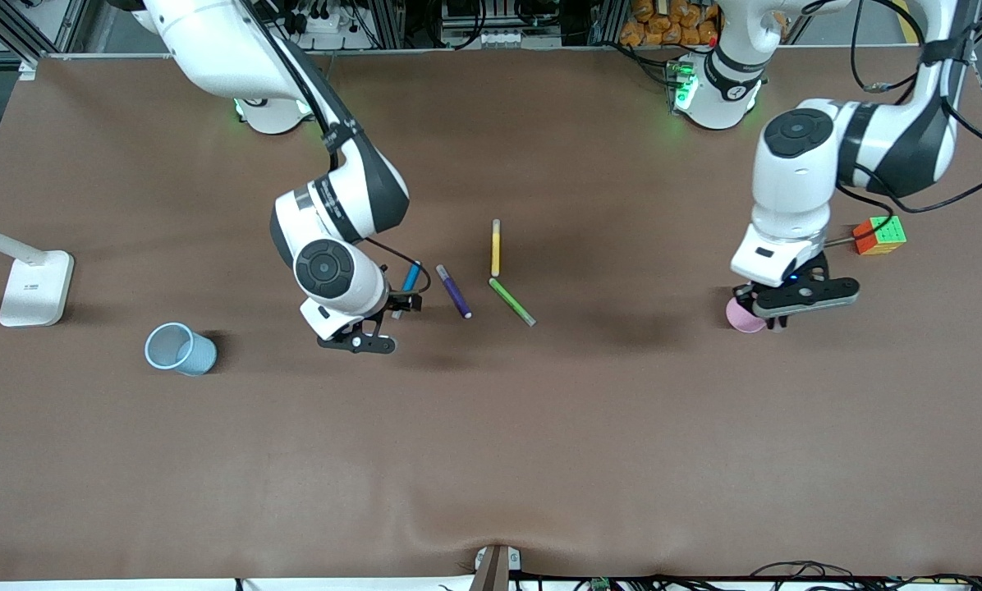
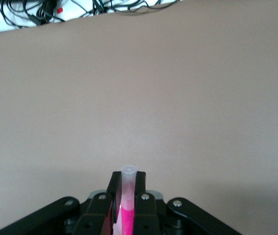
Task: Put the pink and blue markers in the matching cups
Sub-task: 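Carry the pink marker to the pink cup while the right gripper reaches the blue marker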
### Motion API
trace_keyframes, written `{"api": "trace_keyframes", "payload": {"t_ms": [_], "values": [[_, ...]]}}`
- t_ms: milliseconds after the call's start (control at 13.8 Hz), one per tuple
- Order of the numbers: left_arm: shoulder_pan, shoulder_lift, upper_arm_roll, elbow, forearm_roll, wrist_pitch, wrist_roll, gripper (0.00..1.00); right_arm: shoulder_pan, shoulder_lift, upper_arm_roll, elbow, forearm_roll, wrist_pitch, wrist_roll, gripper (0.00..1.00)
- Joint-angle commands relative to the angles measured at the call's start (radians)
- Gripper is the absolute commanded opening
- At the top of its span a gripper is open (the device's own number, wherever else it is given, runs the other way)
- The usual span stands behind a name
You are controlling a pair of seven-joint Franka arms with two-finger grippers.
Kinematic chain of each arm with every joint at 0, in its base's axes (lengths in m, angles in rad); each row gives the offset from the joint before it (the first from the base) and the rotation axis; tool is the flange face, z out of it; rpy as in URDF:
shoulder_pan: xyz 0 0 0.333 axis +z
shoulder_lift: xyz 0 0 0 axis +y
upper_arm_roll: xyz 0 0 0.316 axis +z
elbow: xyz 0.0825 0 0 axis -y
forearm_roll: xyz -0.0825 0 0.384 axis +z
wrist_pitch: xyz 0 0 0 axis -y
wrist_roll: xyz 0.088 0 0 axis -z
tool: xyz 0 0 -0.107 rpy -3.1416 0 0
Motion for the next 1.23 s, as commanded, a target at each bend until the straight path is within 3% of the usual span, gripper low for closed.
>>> {"api": "trace_keyframes", "payload": {"t_ms": [0,435,942,1014,1087,1159], "values": [[0.058,-0.034,-0.012,-0.077,0.056,0.108,0.035,0.0,0.005,-0.013,0.001,-0.121,-0.005,0.137,0.038,1.0],[0.137,0.004,-0.012,-0.124,0.148,0.273,0.046,0.0,0.039,0.013,0.001,-0.251,-0.005,0.345,0.082,1.0],[0.167,0.055,-0.012,-0.132,0.156,0.33,0.032,0.0,0.062,0.024,0.001,-0.288,-0.004,0.417,0.084,1.0],[0.166,0.066,-0.013,-0.138,0.156,0.332,0.026,0.13,0.062,0.022,0.001,-0.288,-0.004,0.411,0.084,1.0],[0.166,0.075,-0.013,-0.138,0.156,0.335,0.026,0.57,0.063,0.021,0.001,-0.288,-0.004,0.409,0.084,0.98],[0.167,0.081,-0.013,-0.135,0.154,0.336,0.025,1.0,0.062,0.019,0.001,-0.288,-0.004,0.406,0.084,0.49]]}}
